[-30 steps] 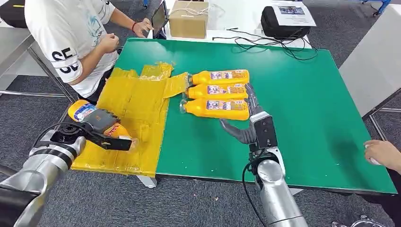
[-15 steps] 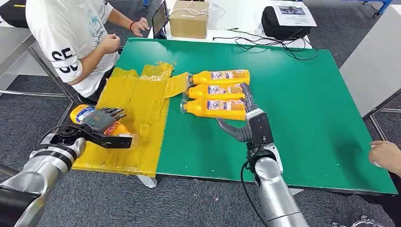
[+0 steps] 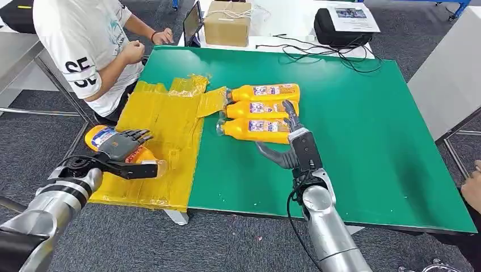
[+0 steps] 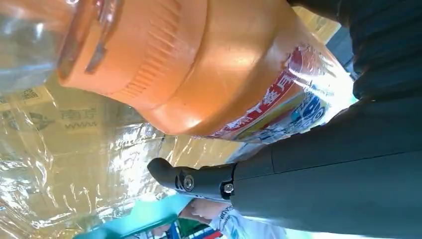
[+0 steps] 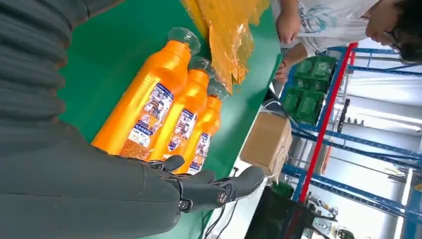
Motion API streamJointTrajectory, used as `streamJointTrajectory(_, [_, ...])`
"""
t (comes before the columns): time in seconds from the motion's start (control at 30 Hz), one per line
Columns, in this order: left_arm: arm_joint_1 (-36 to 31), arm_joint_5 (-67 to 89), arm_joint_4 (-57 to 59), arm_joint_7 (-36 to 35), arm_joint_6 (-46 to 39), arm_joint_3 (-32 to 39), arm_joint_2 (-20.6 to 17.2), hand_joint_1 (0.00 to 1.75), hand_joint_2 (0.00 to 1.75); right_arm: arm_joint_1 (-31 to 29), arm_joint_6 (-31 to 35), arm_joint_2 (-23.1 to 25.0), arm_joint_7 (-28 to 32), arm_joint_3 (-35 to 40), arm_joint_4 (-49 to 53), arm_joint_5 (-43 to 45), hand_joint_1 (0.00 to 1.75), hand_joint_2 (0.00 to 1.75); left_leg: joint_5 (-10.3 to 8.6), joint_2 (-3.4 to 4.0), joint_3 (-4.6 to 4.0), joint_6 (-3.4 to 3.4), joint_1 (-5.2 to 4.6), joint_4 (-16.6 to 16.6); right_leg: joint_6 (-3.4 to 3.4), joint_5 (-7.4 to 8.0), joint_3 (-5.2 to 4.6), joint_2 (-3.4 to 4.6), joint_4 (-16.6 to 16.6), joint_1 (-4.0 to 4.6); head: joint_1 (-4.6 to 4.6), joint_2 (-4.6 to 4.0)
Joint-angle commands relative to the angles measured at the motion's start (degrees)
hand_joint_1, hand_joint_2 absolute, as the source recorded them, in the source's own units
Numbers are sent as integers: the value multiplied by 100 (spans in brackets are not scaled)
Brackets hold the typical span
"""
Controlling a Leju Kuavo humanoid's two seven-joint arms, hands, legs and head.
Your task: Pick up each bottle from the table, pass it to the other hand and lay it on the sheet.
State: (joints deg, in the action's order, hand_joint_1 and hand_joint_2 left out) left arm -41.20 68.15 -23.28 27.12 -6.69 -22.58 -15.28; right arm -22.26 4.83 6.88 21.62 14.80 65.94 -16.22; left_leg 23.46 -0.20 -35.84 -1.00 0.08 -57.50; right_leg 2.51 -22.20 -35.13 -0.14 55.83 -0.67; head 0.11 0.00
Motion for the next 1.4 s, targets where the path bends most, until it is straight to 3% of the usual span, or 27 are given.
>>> streamJointTrajectory(0.03, [84,-389,150,204,43,281,135,0,175,-293,-3,-69,-13,164,-454,17,0,175,9,8,24,4,0,4,-7,-8,20,7,-1,0,0,0])
streamJointTrajectory(0.3, [839,-2313,-1088,1279,510,1468,271,0,175,-262,38,-73,-27,170,-532,23,0,175,7,12,15,2,2,2,-4,-6,11,8,-4,2,0,0])
streamJointTrajectory(0.53, [1363,-3334,-2154,1288,1054,1491,251,0,175,-177,21,-116,-32,100,-443,24,0,175,13,10,20,5,4,-1,-7,-11,15,6,-2,5,0,0])
streamJointTrajectory(0.77, [1574,-3848,-2516,1288,1292,1500,379,0,175,-123,22,-119,-32,19,-380,10,0,175,7,4,9,3,2,2,-5,-7,5,0,-4,3,0,0])
streamJointTrajectory(0.83, [1608,-4166,-2587,1288,1506,1645,482,0,175,-93,37,-118,-34,-1,-350,5,0,175,7,3,8,3,3,0,-5,-8,5,-1,-4,4,0,0])
streamJointTrajectory(0.97, [1712,-4804,-2754,1084,1907,2220,1037,0,175,55,209,-106,-61,-83,-370,-138,0,175,10,-2,15,3,2,1,-5,-13,13,-7,-4,3,0,0])
streamJointTrajectory(1.27, [1712,-4804,-2754,1084,1907,2220,1037,0,175,55,209,-106,-61,-83,-370,-138,0,175,10,-2,15,3,2,1,-5,-13,13,-7,-4,3,0,0])
streamJointTrajectory(1.4, [1706,-4787,-2826,899,1854,2219,1252,0,175,128,251,-110,-56,-120,-362,-176,0,175,13,-11,23,3,3,2,-6,-18,24,-15,-5,4,0,0])
